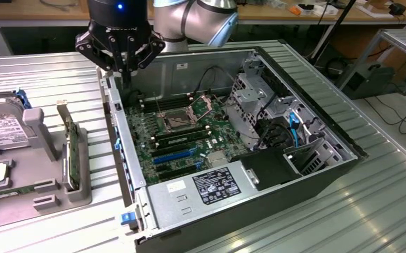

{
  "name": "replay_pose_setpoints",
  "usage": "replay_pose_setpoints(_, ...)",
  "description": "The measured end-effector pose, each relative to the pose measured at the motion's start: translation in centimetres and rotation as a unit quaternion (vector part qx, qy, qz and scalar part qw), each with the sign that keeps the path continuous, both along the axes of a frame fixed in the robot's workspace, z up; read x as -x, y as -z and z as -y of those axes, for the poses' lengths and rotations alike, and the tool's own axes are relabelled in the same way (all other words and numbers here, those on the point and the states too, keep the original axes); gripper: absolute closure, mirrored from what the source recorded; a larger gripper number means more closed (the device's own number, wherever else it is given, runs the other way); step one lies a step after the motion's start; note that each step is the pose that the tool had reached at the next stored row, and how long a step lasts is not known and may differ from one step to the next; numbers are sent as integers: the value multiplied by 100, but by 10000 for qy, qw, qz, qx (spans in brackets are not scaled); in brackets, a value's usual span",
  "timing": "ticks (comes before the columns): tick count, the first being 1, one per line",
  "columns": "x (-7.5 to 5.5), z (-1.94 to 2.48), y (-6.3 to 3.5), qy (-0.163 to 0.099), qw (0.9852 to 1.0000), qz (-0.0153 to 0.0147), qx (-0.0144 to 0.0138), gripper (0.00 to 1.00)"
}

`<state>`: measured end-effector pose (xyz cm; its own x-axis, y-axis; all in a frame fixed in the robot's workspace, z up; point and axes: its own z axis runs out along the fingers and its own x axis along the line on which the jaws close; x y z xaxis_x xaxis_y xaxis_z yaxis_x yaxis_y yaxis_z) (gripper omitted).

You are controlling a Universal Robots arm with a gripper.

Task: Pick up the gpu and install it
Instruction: 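Reach for the gpu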

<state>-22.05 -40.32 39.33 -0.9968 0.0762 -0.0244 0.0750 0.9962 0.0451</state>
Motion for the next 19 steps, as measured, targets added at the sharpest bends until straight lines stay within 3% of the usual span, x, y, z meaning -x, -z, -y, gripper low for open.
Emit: replay_pose_setpoints(19,267,24,0,0,10000,0,0,90)
